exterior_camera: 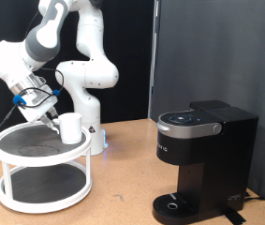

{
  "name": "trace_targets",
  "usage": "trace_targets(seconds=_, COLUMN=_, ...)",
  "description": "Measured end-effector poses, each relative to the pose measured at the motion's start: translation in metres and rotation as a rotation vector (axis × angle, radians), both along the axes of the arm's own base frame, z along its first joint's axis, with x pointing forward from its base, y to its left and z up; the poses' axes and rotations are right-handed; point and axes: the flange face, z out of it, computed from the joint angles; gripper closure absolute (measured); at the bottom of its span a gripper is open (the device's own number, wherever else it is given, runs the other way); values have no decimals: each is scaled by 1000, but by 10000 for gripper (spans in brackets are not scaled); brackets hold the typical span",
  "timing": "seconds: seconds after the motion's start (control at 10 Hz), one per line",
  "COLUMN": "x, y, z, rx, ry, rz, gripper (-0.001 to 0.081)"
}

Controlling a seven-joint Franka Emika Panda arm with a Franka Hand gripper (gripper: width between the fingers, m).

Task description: Make a cup of coffee with the keurig machine

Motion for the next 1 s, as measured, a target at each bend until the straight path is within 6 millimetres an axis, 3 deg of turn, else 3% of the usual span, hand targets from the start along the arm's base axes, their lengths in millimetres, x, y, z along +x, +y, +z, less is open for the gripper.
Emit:
trace_targets(seconds=0.1, x=0, y=0, z=-1, rx=1, ry=2, rz=1, gripper=599)
trace_targets(seconds=0.2, x=0, y=0, z=-2, rx=1, ry=3, rz=2, gripper=599)
trace_targets(seconds=0.3, x=0, y=0, z=-3, rx=1, ry=4, rz=4, gripper=753)
trace_targets(seconds=0.8, x=-1, y=2, z=0, rx=10, ry=20, rz=12, gripper=802)
trace_targets(seconds=1.0, x=-1, y=6, z=15, rx=43, ry=30, rz=7, gripper=804)
